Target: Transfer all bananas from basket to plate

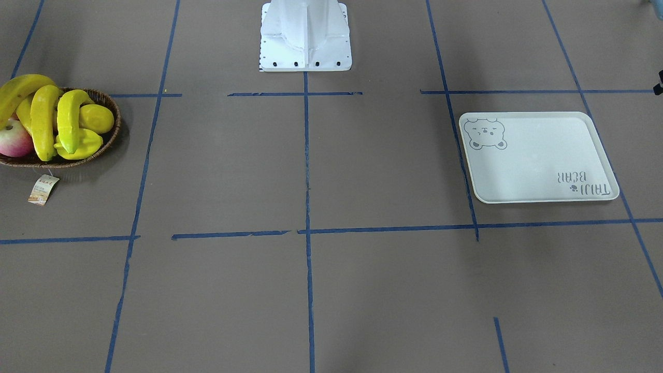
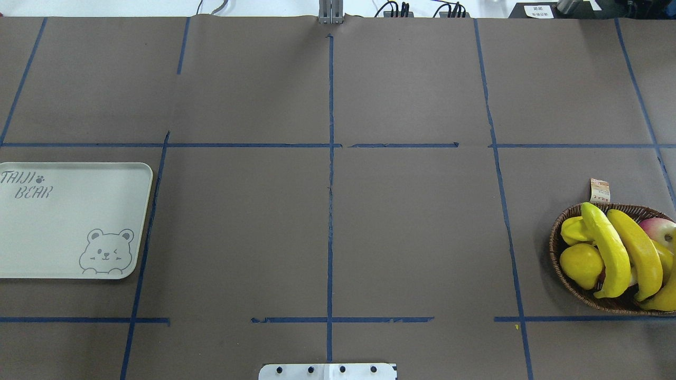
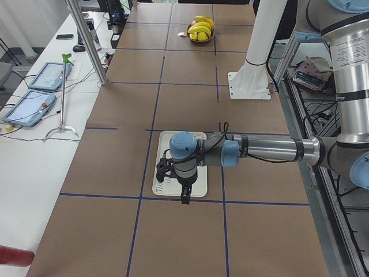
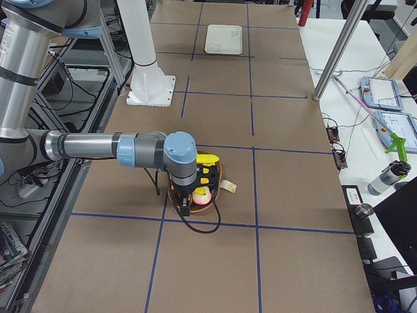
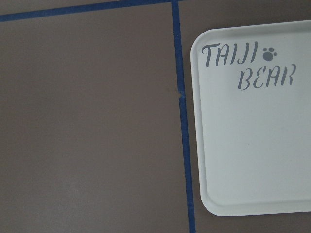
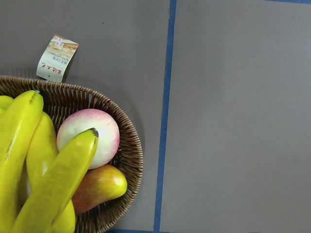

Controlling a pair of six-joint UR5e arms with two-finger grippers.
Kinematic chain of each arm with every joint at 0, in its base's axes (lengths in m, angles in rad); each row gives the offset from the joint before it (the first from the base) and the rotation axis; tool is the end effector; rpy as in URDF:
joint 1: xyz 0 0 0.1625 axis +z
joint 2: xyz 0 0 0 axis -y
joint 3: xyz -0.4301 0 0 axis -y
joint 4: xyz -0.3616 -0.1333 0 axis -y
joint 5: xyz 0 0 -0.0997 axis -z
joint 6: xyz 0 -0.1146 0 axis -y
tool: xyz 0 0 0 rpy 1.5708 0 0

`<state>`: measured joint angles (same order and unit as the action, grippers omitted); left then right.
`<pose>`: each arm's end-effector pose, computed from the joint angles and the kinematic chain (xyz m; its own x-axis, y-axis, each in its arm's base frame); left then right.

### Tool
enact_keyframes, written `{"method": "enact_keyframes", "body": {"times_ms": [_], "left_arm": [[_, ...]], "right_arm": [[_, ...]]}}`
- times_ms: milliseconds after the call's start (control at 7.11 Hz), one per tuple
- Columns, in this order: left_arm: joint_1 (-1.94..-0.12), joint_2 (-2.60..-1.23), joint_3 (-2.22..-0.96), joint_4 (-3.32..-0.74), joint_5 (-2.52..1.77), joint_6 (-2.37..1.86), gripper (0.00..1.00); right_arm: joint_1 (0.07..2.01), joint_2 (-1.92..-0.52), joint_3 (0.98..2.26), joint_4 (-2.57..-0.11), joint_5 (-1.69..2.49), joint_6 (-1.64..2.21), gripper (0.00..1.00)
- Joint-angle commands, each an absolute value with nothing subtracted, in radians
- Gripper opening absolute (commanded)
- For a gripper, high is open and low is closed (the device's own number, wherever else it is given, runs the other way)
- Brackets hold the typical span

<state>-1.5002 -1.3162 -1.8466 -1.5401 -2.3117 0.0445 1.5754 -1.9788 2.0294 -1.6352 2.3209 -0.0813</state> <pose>-0.0310 -0.3552 0.6566 0.7326 0.0900 -0.6747 -0.1032 0.9944 0.0205 0.0565 -0.2888 0.6242 0.7295 -0.0685 0.6805 0.0548 0.9976 0.0416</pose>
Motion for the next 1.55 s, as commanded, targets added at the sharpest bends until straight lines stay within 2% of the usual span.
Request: {"method": "enact_keyframes", "body": {"times_ms": [0, 562, 984, 1406], "left_arm": [[-1.5, -1.316, -1.847, -1.54, -2.312, 0.044, 1.0], [-1.497, -1.316, -1.845, -1.54, -2.312, 0.044, 1.0], [-1.497, -1.316, -1.845, -1.54, -2.312, 0.044, 1.0], [-1.496, -1.316, -1.845, -1.54, -2.312, 0.044, 1.0]], "right_arm": [[1.574, -1.98, 2.029, -1.637, 2.321, -0.081, 1.0], [1.554, -1.977, 2.031, -1.622, 2.391, 0.001, 1.0], [1.468, -1.98, 2.029, -1.452, 2.387, 0.307, 0.99], [1.256, -1.982, 2.025, -1.248, 2.27, 0.761, 0.97]]}}
